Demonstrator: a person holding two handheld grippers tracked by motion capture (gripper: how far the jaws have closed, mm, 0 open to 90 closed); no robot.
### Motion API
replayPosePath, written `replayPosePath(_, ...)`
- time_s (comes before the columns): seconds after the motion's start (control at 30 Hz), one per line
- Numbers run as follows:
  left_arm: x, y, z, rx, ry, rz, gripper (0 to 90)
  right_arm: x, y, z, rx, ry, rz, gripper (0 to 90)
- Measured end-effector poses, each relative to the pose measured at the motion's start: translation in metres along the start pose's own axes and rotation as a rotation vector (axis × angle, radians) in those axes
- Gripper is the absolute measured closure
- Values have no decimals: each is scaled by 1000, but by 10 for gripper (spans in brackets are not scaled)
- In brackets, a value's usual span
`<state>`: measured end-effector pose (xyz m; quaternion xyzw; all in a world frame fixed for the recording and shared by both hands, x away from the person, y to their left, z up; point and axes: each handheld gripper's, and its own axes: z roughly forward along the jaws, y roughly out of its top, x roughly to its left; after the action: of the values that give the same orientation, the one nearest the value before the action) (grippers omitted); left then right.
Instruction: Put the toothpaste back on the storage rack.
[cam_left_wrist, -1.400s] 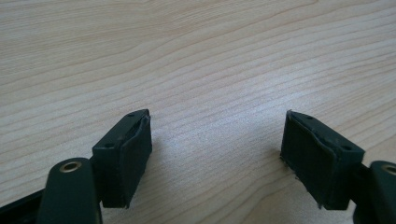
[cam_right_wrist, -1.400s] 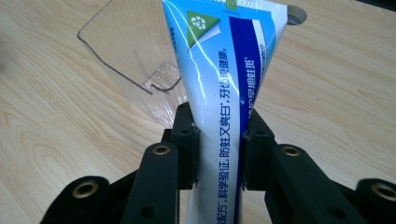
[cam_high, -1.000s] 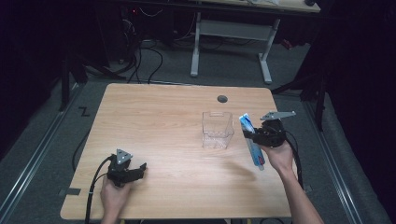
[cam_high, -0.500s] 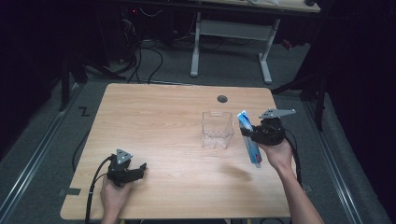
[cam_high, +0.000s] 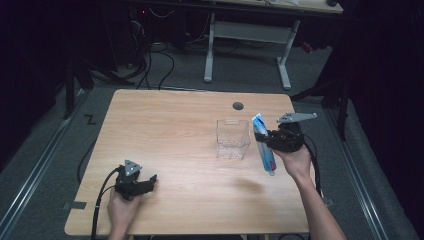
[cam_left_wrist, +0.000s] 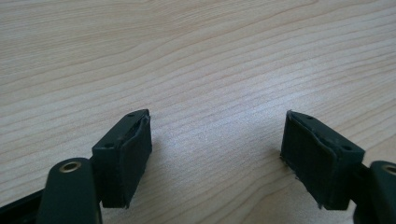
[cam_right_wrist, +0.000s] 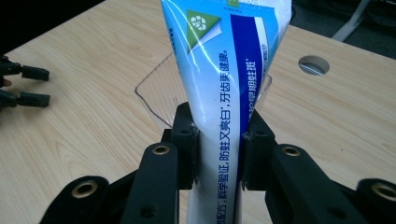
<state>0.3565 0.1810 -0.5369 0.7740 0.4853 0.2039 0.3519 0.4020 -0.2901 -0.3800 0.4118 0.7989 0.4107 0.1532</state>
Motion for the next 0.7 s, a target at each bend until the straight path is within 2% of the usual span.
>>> replayPosePath(0.47, 0, 0, 0, 0, -2, -1, 248, 3, 13, -2, -24, 22, 0, 721)
replayPosePath(0.53, 0, 0, 0, 0, -3, -1, 248, 6, 17, 0, -37, 6, -11, 723)
replayPosePath(0.7, 0, 0, 0, -1, -3, -1, 248, 9, 24, 3, -47, 10, -18, 725)
